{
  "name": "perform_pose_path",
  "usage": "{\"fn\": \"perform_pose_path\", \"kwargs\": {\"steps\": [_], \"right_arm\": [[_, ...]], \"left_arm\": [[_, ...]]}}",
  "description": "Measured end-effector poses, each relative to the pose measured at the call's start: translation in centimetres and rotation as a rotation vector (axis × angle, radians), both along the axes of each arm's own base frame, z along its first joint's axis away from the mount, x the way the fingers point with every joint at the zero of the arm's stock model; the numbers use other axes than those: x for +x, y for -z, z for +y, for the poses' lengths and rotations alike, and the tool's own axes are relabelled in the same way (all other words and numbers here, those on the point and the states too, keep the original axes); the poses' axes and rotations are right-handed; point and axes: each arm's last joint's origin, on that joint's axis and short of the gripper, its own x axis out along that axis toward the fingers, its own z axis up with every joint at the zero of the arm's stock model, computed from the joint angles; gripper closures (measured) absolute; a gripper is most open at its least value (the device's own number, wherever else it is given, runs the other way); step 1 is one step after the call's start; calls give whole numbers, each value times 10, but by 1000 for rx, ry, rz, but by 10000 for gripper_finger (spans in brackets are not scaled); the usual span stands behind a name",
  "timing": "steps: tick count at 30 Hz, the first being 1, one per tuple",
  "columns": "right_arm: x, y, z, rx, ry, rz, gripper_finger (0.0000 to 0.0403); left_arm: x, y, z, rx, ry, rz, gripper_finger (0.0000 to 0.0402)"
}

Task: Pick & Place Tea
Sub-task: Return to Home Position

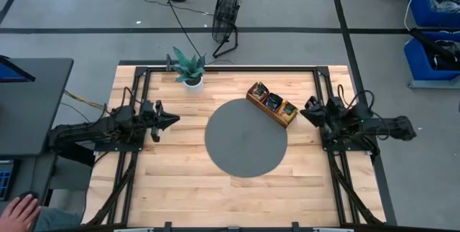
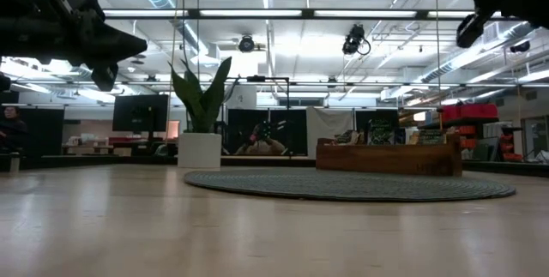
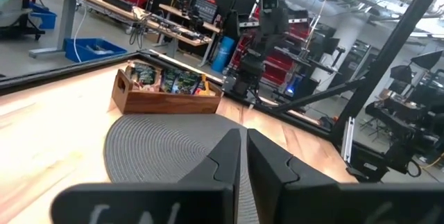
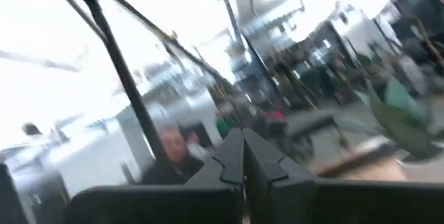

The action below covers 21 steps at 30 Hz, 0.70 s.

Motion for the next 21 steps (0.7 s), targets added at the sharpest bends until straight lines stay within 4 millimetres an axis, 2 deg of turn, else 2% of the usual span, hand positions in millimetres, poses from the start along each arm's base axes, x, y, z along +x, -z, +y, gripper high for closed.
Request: {"fn": "perform_pose_path", "kwargs": {"steps": [2, 3, 7, 16, 21], "right_arm": [[3, 12, 0, 32, -7, -45, 403], [4, 15, -1, 50, 6, -1, 403], [5, 16, 0, -9, 5, 22, 403], [12, 51, 2, -78, -50, 387, 403], [12, 50, 3, -179, -63, 371, 403]], "left_arm": [[0, 0, 0, -1, 0, 4, 372], [0, 0, 0, 0, 0, 0, 372], [0, 0, 0, -1, 0, 4, 372], [0, 0, 0, -1, 0, 5, 372], [0, 0, 0, -1, 0, 5, 372]]}}
